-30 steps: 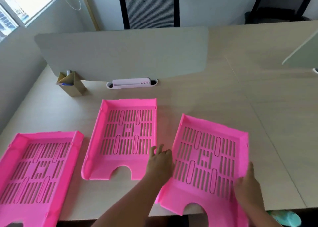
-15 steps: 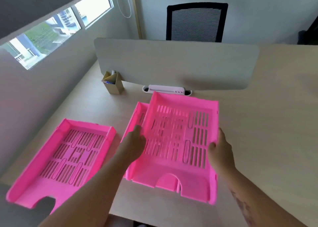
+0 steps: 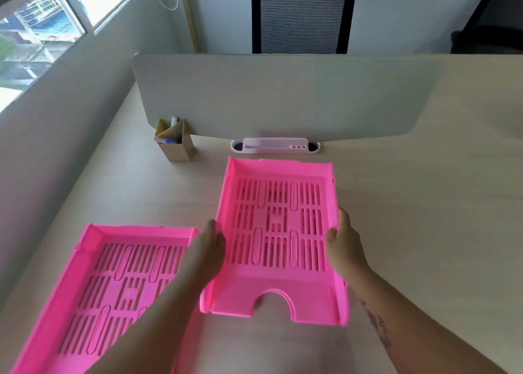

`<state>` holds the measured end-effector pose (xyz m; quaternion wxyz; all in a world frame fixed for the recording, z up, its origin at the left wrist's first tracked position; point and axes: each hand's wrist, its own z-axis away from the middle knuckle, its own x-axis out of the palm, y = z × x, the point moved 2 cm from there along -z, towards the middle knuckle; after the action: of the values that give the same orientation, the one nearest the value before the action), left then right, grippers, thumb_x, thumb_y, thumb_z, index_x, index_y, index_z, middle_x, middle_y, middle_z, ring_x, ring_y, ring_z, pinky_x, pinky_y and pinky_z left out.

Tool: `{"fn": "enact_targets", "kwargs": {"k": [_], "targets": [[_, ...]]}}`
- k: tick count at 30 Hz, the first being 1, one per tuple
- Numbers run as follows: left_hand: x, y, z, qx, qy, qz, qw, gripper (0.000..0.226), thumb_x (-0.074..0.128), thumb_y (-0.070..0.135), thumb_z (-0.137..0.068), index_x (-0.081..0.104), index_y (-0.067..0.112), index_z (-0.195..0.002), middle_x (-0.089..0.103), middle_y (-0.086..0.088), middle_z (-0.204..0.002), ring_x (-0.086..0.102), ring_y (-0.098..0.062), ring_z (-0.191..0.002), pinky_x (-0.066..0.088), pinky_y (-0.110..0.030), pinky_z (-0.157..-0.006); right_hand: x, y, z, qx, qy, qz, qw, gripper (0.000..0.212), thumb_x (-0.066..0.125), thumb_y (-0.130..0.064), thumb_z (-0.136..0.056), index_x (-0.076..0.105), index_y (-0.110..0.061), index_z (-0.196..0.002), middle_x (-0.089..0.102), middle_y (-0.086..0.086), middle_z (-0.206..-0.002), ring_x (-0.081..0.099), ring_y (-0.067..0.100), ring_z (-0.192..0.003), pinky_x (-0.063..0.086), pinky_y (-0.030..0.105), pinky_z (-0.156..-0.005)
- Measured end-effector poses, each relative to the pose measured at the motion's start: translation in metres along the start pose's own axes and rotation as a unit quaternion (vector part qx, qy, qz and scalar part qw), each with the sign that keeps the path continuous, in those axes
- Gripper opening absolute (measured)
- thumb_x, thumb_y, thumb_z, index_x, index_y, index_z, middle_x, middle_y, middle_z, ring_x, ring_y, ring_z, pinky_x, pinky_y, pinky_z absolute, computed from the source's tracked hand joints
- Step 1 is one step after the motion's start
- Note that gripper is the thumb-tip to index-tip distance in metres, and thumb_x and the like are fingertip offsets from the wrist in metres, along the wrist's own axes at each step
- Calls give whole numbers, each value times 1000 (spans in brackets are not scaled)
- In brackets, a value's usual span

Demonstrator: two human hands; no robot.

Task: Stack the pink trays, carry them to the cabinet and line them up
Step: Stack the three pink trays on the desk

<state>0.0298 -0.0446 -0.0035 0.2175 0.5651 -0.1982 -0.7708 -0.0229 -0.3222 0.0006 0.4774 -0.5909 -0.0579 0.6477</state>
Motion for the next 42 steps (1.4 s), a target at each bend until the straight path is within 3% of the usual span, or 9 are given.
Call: {"fn": "enact_targets", "kwargs": {"k": [6, 10, 17, 20, 22, 24, 33, 37, 42], "targets": [[4, 4, -4, -14, -3, 2, 1000, 39, 30, 24, -105, 48, 14, -72, 58, -2, -69, 57, -14, -61, 43, -23, -55, -3, -2, -10, 4, 3, 39, 999, 50, 34, -12, -106, 22, -8, -154, 53, 7, -66, 40, 14, -42, 30, 26, -40], [7, 8, 3, -25, 16, 5, 1000, 39, 34, 23, -103, 47, 15, -68, 53, 1, -63, 48, -8, -51, 36, -20, -43, -10, 0, -15, -14, -5, 56, 998, 48, 35, -12, -106, 24, -7, -152, 48, 4, -62, 38, 13, -42, 28, 25, -41], [12, 16, 25, -42, 35, 6, 998, 38, 34, 27, -103, 56, 8, -79, 63, -6, -72, 63, -20, -61, 61, -40, -61, -16, 13, -16, -37, -16, 67, 997, 51, 35, -16, -106, 23, -8, -155, 57, 7, -71, 43, 15, -43, 32, 25, -41], [3, 19, 32, -33, 56, -2, 998, 45, 36, 39, -103, 60, 3, -115, 71, -14, -101, 68, -24, -83, 58, -39, -80, -24, 6, -17, -64, -63, 59, 994, 62, 45, -27, -104, 20, -8, -157, 63, 20, -126, 69, 32, -94, 55, 32, -65], [-7, 17, 39, -36, 86, -7, 996, 56, 38, 45, -101, 51, 2, -135, 66, -19, -122, 67, -28, -103, 55, -43, -89, -31, -3, -20, -107, -38, 77, 990, 70, 54, -33, -100, 22, -6, -157, 42, 19, -154, 49, 34, -135, 49, 44, -102], [-18, 9, 50, -35, 119, -11, 992, 54, 42, 42, -101, 50, 3, -136, 65, -18, -127, 66, -28, -107, 53, -43, -93, -34, -17, -21, -164, -4, 108, 981, 72, 59, -32, -97, 28, -2, -154, 39, 21, -155, 36, 35, -144, 38, 48, -116], [-68, -80, 139, -122, 244, -39, 961, 38, 56, 31, -97, 57, 9, -128, 70, -14, -119, 68, -25, -100, 56, -39, -83, 39, -104, 46, -371, -66, 132, 917, 57, 57, -24, -95, 45, 1, -145, 49, 20, -148, 39, 35, -142, 29, 47, -121], [-96, -142, 173, -163, 261, -67, 949, 30, 58, 28, -93, 62, 13, -119, 71, -10, -110, 58, -14, -77, 44, -23, -61, 87, -139, 114, -471, -92, 111, 870, 36, 64, -13, -88, 63, 3, -119, 66, 21, -118, 60, 38, -111, 46, 47, -98], [-129, -226, 183, -245, 221, -60, 942, 48, 52, 31, -95, 47, 7, -136, 53, -17, -133, 50, -33, -119, 46, -49, -91, 159, -146, 187, -480, -195, 127, 846, 39, 56, -16, -94, 56, -4, -130, 56, 11, -137, 49, 27, -128, 44, 38, -108]]}}
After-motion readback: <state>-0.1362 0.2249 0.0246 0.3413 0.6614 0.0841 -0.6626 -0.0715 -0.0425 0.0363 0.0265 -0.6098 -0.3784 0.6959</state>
